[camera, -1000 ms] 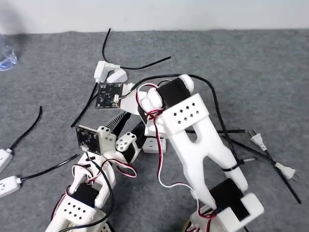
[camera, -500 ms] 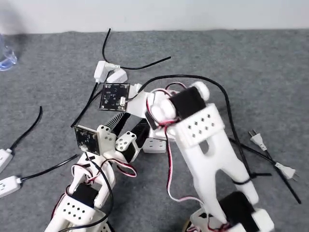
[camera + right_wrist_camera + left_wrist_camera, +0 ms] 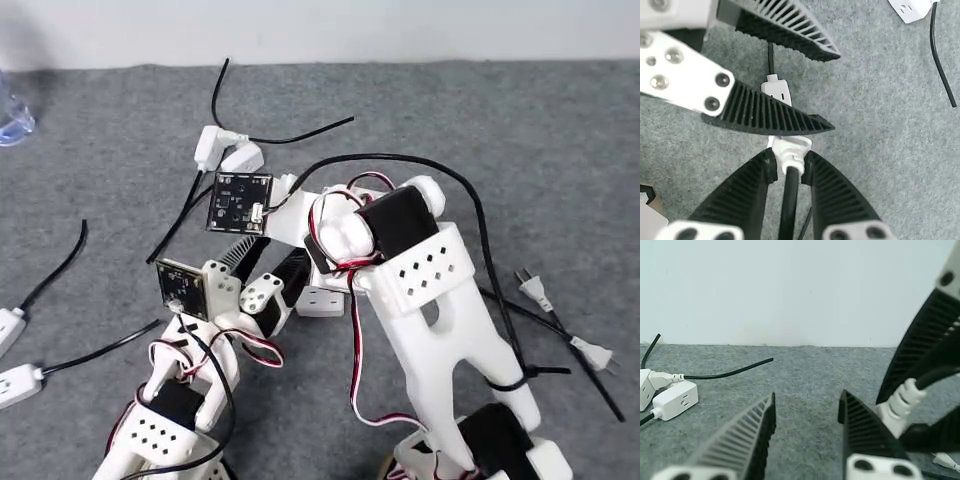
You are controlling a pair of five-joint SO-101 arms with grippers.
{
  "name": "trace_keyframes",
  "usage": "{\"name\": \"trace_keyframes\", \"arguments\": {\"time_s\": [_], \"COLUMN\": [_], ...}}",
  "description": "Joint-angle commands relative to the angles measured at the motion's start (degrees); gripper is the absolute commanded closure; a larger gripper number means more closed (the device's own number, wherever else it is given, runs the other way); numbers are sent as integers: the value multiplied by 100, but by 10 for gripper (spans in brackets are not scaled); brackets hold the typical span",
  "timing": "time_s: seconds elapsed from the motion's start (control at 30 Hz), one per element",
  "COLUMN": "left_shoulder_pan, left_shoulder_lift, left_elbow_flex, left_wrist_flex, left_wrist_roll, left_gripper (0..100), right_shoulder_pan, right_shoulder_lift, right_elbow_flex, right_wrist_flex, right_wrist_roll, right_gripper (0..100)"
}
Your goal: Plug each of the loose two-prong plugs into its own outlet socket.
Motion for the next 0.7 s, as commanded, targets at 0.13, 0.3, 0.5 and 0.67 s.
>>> {"name": "trace_keyframes", "arguments": {"time_s": [0.13, 0.3, 0.5, 0.67], "left_shoulder_pan": [132, 132, 132, 123], "left_shoulder_lift": [26, 26, 26, 26], "left_elbow_flex": [4, 13, 13, 13], "left_wrist_flex": [167, 167, 167, 167], "left_wrist_roll": [-18, -18, -18, -26], "left_gripper": [801, 800, 799, 799], "right_shoulder_pan": [-101, -84, -75, -66], "right_shoulder_lift": [101, 435, 470, 462], "right_elbow_flex": [-149, -176, -176, -185], "right_wrist_flex": [207, 145, 145, 136], "right_wrist_roll": [-79, -79, -35, -44], "right_gripper": [991, 991, 991, 991]}}
